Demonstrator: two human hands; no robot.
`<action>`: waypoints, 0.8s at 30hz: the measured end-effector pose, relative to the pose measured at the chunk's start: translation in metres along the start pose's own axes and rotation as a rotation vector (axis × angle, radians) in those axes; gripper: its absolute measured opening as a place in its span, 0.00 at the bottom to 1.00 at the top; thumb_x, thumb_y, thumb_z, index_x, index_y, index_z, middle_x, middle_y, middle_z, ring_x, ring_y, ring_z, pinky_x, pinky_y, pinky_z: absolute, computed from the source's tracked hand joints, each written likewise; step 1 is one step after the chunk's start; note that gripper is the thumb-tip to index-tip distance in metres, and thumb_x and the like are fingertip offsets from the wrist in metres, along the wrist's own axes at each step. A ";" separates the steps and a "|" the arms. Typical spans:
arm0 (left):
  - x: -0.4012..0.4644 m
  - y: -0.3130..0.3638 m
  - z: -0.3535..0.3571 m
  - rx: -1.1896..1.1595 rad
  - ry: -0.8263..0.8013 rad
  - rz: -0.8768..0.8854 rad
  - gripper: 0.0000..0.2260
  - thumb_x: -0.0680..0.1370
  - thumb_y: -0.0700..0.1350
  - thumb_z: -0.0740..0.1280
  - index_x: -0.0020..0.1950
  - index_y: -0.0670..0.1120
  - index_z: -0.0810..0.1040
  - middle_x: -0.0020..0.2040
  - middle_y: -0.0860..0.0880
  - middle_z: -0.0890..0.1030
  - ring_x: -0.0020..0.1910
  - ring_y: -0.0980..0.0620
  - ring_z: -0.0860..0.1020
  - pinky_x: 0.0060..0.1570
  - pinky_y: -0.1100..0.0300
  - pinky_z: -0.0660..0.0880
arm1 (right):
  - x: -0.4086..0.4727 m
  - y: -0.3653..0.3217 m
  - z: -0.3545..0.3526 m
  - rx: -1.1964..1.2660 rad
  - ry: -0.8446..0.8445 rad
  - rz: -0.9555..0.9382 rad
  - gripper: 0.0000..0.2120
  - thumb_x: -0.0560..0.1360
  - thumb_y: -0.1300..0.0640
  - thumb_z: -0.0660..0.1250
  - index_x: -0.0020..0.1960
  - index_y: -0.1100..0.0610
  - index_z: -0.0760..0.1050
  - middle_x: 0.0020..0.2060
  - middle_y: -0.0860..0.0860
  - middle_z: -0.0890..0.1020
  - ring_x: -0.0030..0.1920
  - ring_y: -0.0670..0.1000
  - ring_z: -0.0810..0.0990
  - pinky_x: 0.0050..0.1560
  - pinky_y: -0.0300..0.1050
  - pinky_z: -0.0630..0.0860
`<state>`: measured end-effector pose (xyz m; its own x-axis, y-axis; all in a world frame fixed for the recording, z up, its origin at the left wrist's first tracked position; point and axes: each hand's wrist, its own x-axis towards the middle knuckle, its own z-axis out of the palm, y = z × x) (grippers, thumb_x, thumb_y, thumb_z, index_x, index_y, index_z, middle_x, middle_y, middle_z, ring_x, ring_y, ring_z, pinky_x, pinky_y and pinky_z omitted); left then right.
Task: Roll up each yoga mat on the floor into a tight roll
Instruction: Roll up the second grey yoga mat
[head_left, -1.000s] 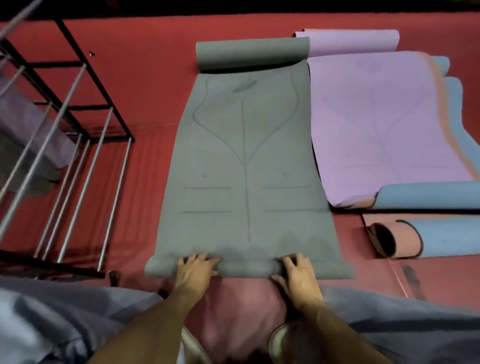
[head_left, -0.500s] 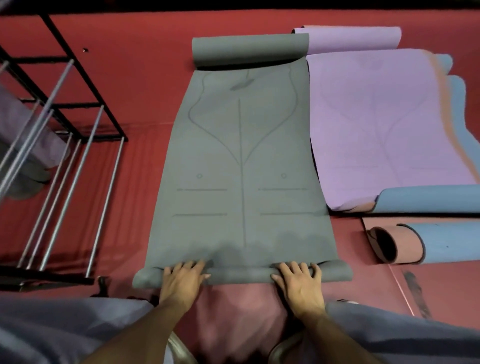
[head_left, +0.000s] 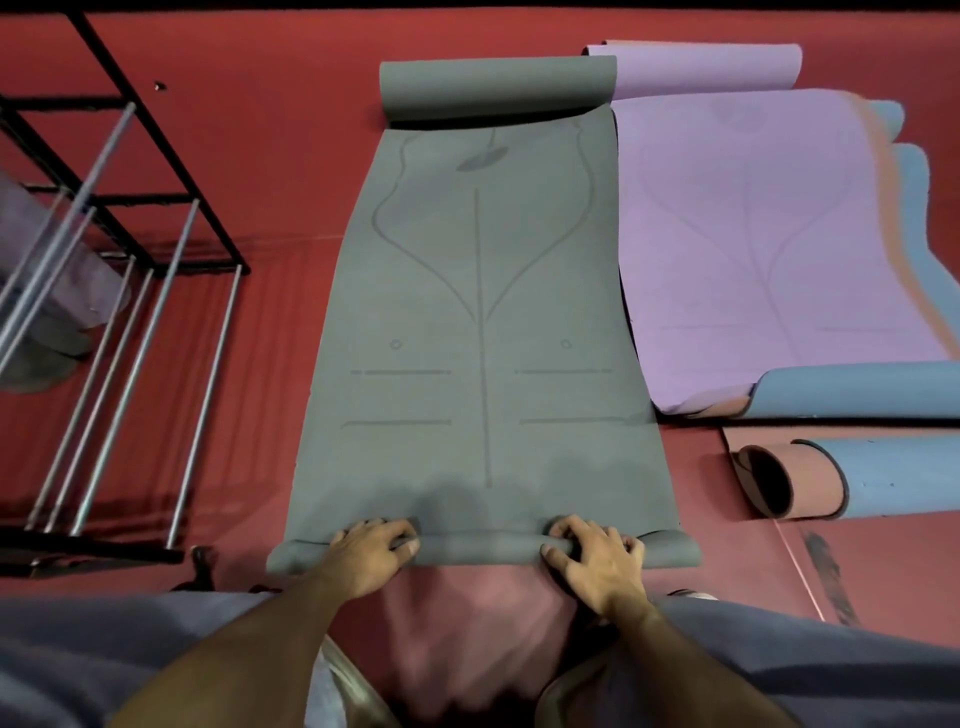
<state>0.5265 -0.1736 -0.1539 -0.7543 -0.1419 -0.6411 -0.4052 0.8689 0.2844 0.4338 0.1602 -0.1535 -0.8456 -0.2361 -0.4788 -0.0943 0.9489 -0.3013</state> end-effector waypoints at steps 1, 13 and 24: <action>0.000 -0.002 -0.001 -0.021 -0.011 0.002 0.14 0.83 0.64 0.58 0.65 0.62 0.75 0.65 0.54 0.78 0.69 0.47 0.73 0.69 0.47 0.66 | -0.001 0.001 0.001 0.008 -0.004 -0.003 0.15 0.75 0.31 0.61 0.56 0.38 0.71 0.55 0.39 0.79 0.62 0.48 0.72 0.67 0.52 0.56; 0.003 -0.012 0.001 -0.211 0.041 -0.034 0.13 0.69 0.75 0.59 0.41 0.71 0.77 0.54 0.60 0.86 0.60 0.52 0.82 0.63 0.54 0.75 | 0.009 -0.005 -0.006 0.005 0.036 0.009 0.21 0.77 0.26 0.57 0.47 0.40 0.79 0.40 0.39 0.83 0.54 0.44 0.80 0.58 0.48 0.56; 0.004 0.007 -0.006 -0.252 0.177 -0.139 0.15 0.74 0.67 0.72 0.44 0.58 0.76 0.43 0.59 0.80 0.53 0.52 0.81 0.56 0.55 0.73 | 0.032 -0.013 -0.010 -0.064 -0.021 0.056 0.24 0.75 0.23 0.58 0.50 0.39 0.83 0.51 0.42 0.80 0.59 0.46 0.78 0.60 0.52 0.60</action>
<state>0.5179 -0.1708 -0.1499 -0.7516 -0.3501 -0.5591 -0.6089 0.6941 0.3839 0.4030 0.1419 -0.1569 -0.8395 -0.1858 -0.5106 -0.0813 0.9721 -0.2201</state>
